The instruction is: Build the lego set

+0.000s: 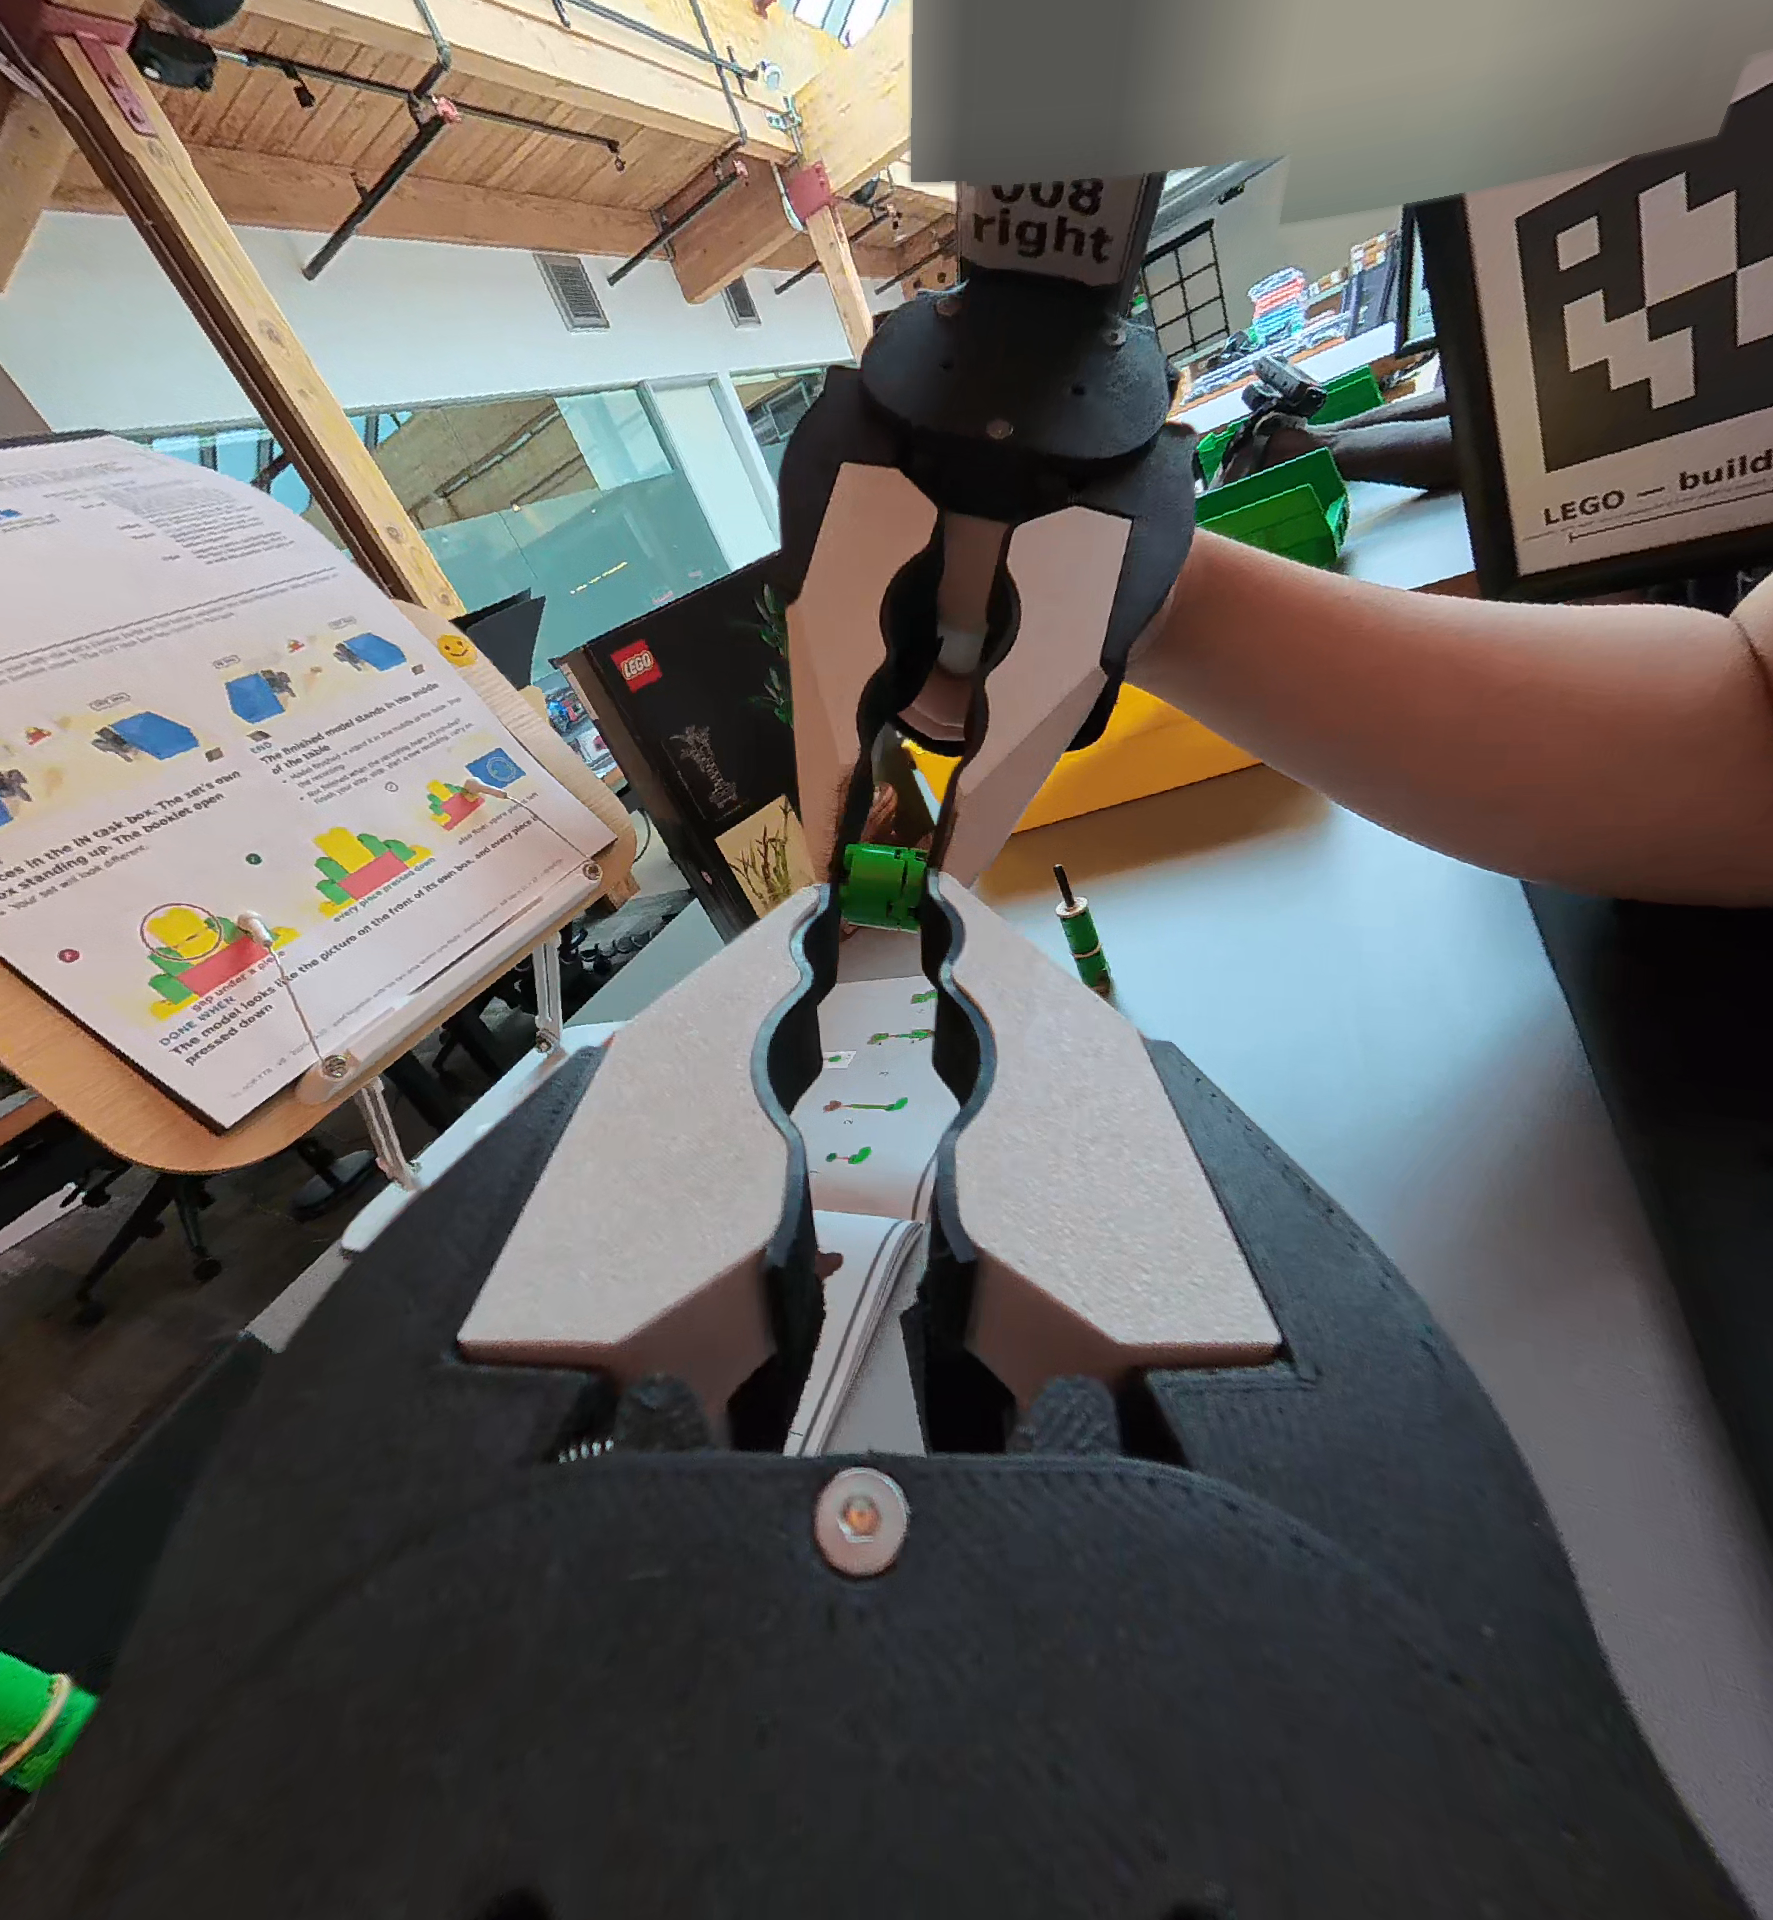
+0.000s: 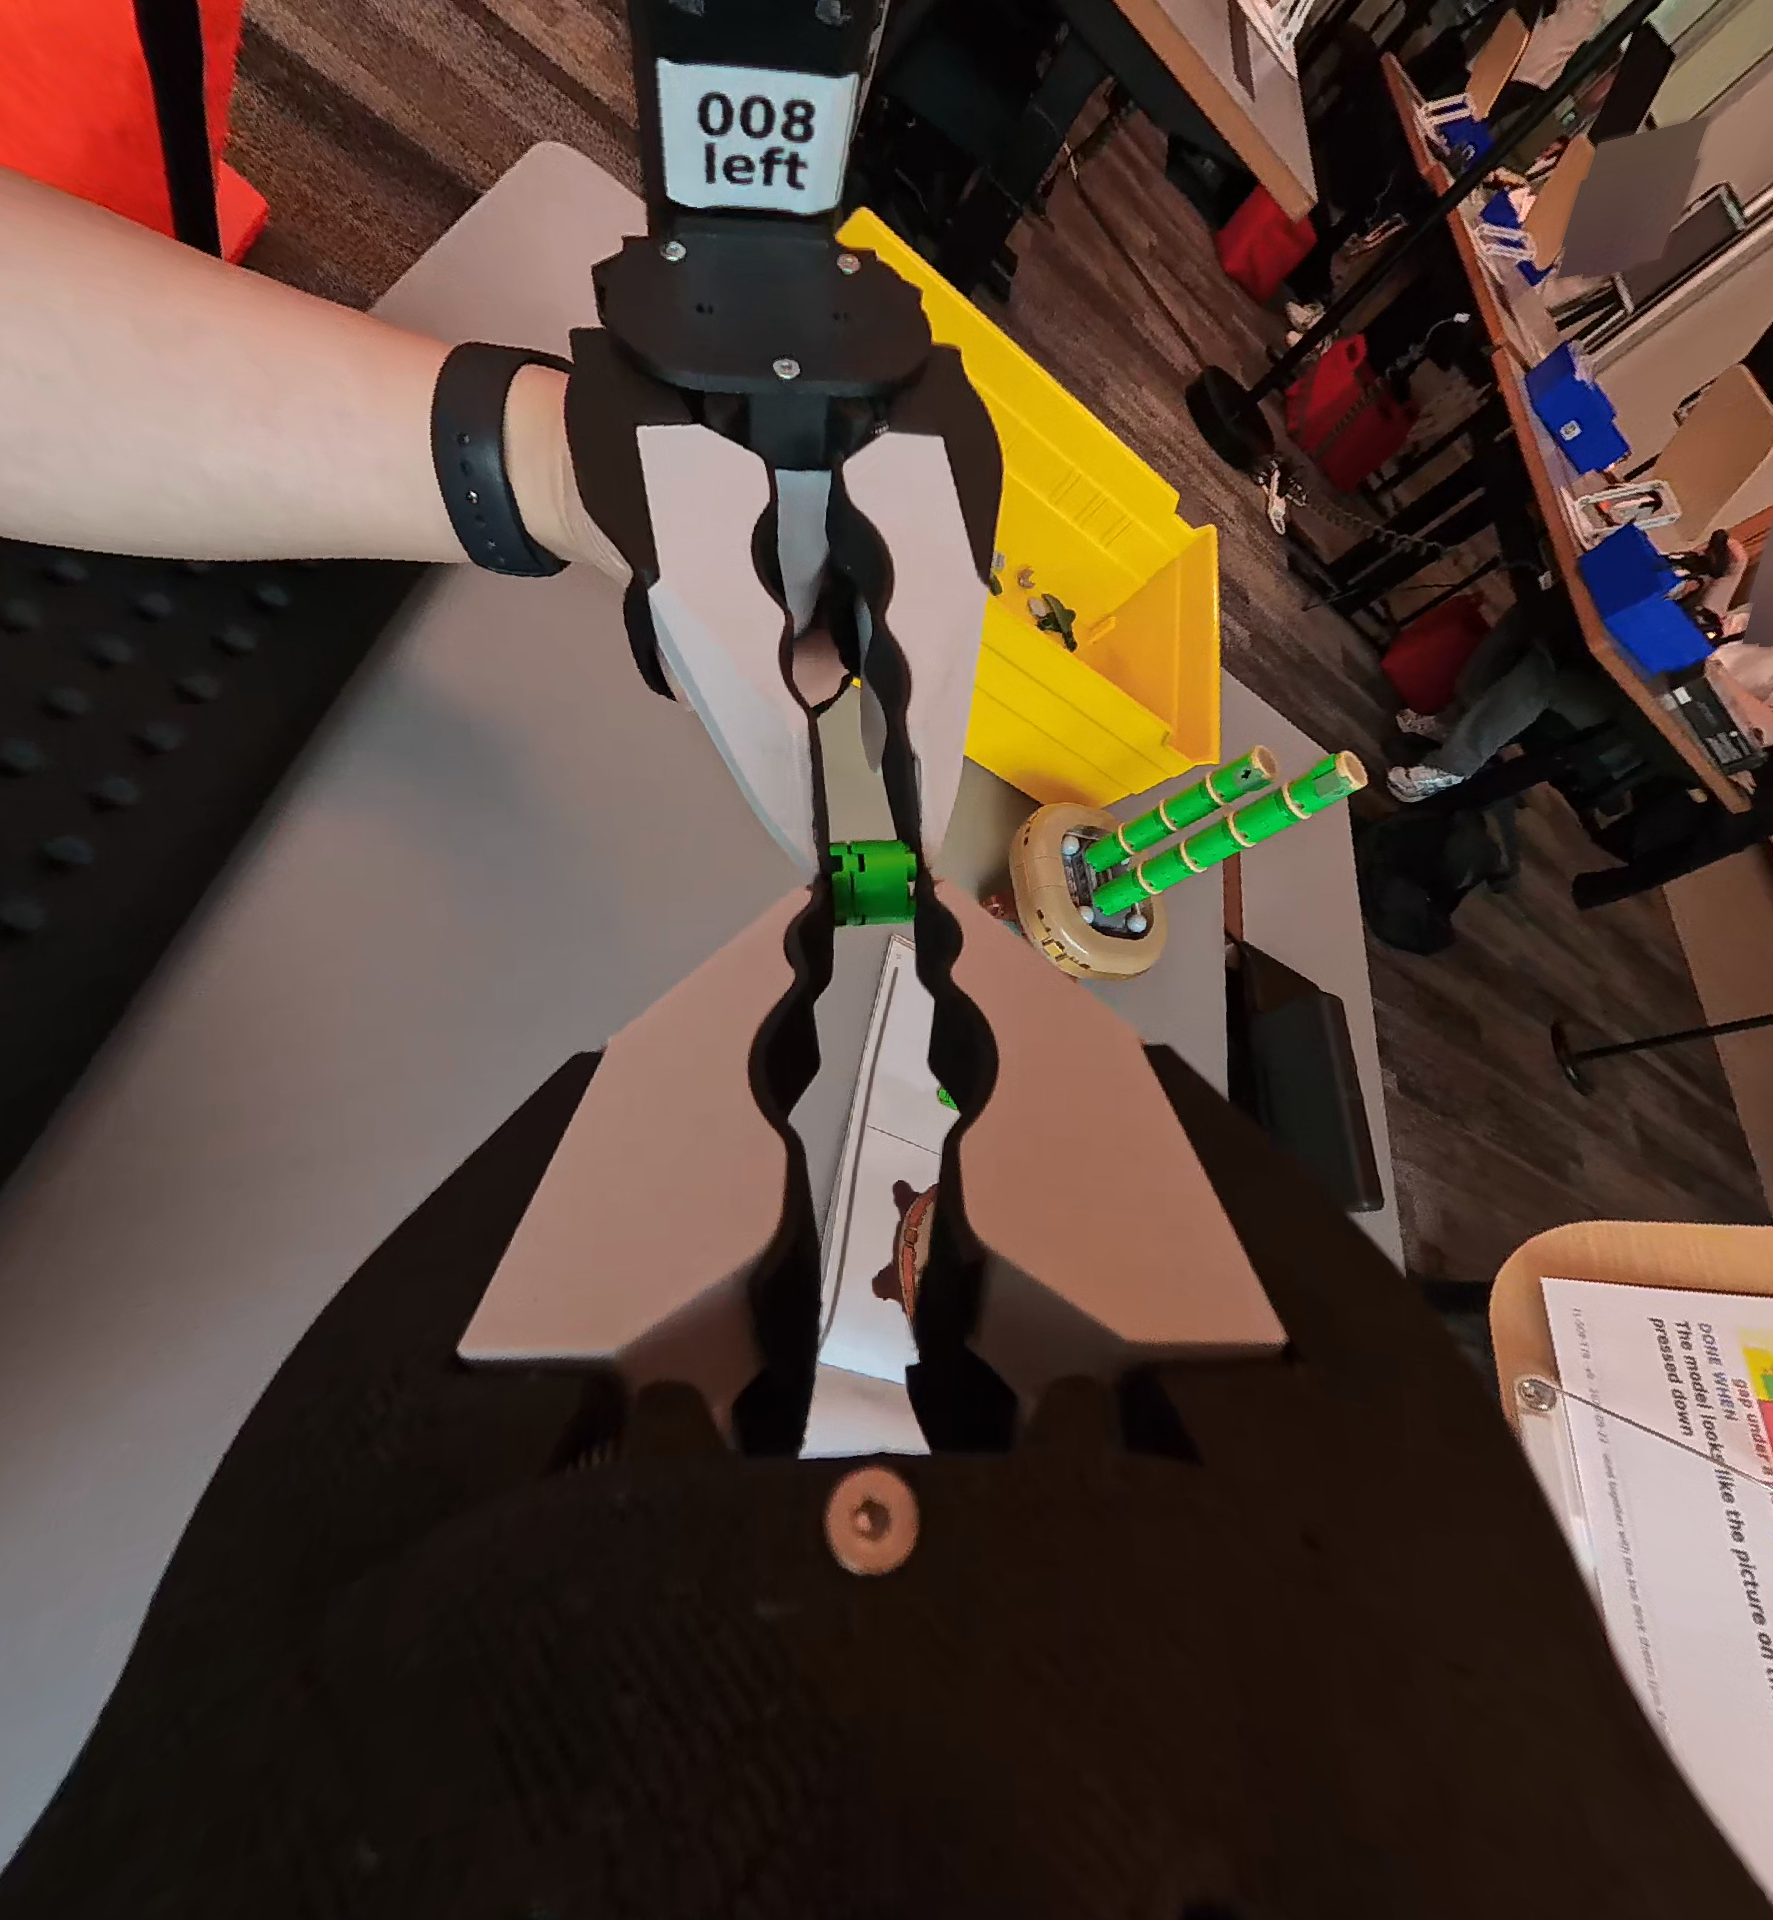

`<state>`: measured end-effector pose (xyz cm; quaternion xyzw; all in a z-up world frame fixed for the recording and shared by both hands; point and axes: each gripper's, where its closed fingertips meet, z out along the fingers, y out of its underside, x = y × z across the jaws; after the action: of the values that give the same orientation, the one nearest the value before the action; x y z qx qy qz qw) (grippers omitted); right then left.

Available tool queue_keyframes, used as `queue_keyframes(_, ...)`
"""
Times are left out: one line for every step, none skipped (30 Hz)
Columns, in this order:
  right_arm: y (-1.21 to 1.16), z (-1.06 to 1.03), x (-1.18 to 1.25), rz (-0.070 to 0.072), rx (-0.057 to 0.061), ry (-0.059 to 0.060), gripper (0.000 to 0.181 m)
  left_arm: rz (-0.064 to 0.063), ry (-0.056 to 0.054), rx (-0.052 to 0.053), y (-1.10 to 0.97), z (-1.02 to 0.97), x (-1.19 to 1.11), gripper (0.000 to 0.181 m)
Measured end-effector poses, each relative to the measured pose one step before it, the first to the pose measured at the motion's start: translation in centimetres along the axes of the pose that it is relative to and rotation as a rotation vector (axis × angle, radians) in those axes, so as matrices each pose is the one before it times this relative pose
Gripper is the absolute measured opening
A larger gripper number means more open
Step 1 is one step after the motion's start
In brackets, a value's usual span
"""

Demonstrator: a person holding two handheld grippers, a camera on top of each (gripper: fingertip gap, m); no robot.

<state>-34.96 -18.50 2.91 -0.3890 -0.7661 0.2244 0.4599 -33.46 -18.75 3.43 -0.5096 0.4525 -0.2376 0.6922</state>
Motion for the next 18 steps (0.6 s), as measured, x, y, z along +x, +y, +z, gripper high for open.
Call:
queue_keyframes(0.079, 0.071, -0.058, 0.0016, -0.0009, -0.0052, 0.014, -0.0025, 0.0073, -0.0007, 0.103, -0.030, 0.021, 0.013)
queue_keyframes(0.126, 0.055, -0.078, 0.0029, -0.0050, -0.0073, 0.014, -0.0006, 0.0082, -0.0023, 0.136, 0.010, 0.057, 0.013)
queue_keyframes(0.122, 0.037, -0.059, 0.0040, -0.0062, -0.0056, 0.014, -0.0016, 0.0068, -0.0037, 0.128, 0.031, 0.063, 0.013)
queue_keyframes(0.141, 0.044, -0.131, 0.0032, -0.0078, -0.0095, 0.014, -0.0058, 0.0095, -0.0072, 0.152, 0.036, 0.086, 0.013)
queue_keyframes(0.159, 0.055, -0.112, -0.0008, -0.0096, -0.0070, 0.014, -0.0088, 0.0115, -0.0093, 0.164, 0.027, 0.094, 0.013)
queue_keyframes(0.080, 0.065, -0.042, -0.0014, -0.0043, -0.0027, 0.014, -0.0062, 0.0085, -0.0057, 0.110, -0.007, 0.035, 0.013)
queue_keyframes(-0.012, 0.057, -0.092, 0.0064, 0.0037, -0.0083, 0.014, -0.0035, 0.0085, -0.0003, 0.040, -0.050, 0.047, 0.013)
queue_keyframes(-0.055, 0.067, 0.002, 0.0042, 0.0060, -0.0025, 0.013, -0.0040, 0.0055, 0.0021, 0.005, -0.070, 0.012, 0.012)
queue_keyframes(-0.035, 0.079, 0.057, -0.0050, 0.0045, 0.0038, 0.013, -0.0026, 0.0008, 0.0005, 0.034, -0.073, -0.055, 0.012)
queue_keyframes(0.073, 0.118, 0.012, -0.0039, -0.0035, 0.0017, 0.014, 0.0004, -0.0002, -0.0033, 0.105, -0.037, -0.050, 0.013)
queue_keyframes(0.136, 0.110, 0.075, -0.0062, -0.0101, 0.0064, 0.014, 0.0012, -0.0037, -0.0050, 0.136, -0.001, -0.063, 0.013)
queue_keyframes(0.061, 0.048, 0.096, -0.0044, -0.0053, 0.0067, 0.014, 0.0028, -0.0066, -0.0010, 0.062, 0.005, -0.098, 0.013)
queue_keyframes(-0.035, -0.017, 0.128, -0.0029, 0.0017, 0.0080, 0.014, 0.0035, -0.0091, 0.0034, -0.044, 0.014, -0.108, 0.013)
queue_keyframes(-0.122, -0.072, 0.194, -0.0060, 0.0074, 0.0115, 0.014, 0.0057, -0.0140, 0.0068, -0.165, 0.000, -0.144, 0.013)
queue_keyframes(-0.228, -0.092, 0.287, -0.0074, 0.0140, 0.0174, 0.014, 0.0083, -0.0200, 0.0122, -0.275, -0.021, -0.195, 0.013)
queue_keyframes(-0.347, -0.106, 0.285, 0.0094, 0.0203, 0.0119, 0.015, 0.0075, -0.0184, 0.0169, -0.375, -0.054, -0.210, 0.013)
queue_keyframes(-0.387, -0.122, 0.043, 0.0262, 0.0239, -0.0071, 0.015, 0.0035, -0.0038, 0.0167, -0.406, -0.090, -0.044, 0.013)
queue_keyframes(-0.334, -0.161, -0.086, 0.0167, 0.0196, -0.0097, 0.015, -0.0016, 0.0085, 0.0098, -0.340, -0.042, 0.092, 0.013)
